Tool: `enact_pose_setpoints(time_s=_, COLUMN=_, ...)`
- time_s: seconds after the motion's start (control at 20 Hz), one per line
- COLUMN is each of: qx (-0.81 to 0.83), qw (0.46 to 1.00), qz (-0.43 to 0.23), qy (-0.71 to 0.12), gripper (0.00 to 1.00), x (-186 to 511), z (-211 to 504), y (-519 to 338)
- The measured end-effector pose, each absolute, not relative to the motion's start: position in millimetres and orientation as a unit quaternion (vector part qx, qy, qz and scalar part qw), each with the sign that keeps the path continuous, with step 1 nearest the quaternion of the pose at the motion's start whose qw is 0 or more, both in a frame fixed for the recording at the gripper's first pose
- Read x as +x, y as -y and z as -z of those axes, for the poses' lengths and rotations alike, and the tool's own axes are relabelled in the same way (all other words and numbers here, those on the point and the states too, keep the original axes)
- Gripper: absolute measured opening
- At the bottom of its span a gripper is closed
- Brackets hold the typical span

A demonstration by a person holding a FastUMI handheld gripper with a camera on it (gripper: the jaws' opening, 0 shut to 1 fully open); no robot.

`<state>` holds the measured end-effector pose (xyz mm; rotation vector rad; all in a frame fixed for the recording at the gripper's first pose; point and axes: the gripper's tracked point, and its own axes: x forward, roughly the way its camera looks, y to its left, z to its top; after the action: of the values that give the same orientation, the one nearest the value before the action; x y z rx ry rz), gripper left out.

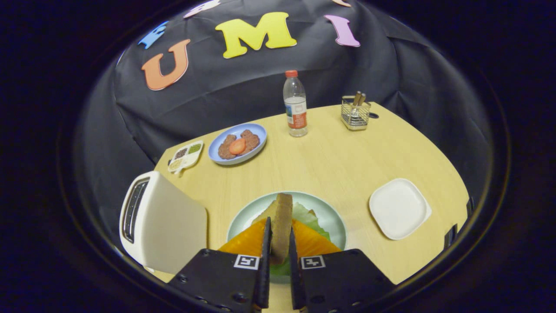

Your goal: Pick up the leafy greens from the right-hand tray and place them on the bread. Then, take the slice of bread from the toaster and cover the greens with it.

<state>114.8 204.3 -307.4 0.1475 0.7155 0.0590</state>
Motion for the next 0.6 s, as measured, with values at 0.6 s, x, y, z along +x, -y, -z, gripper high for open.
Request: enact_pose_setpoints(time_s=0.6, qx=0.037, qw=0.925, qz=-0.008, qy=-0.379, gripper=0.47, x=123, z=331, y=-178)
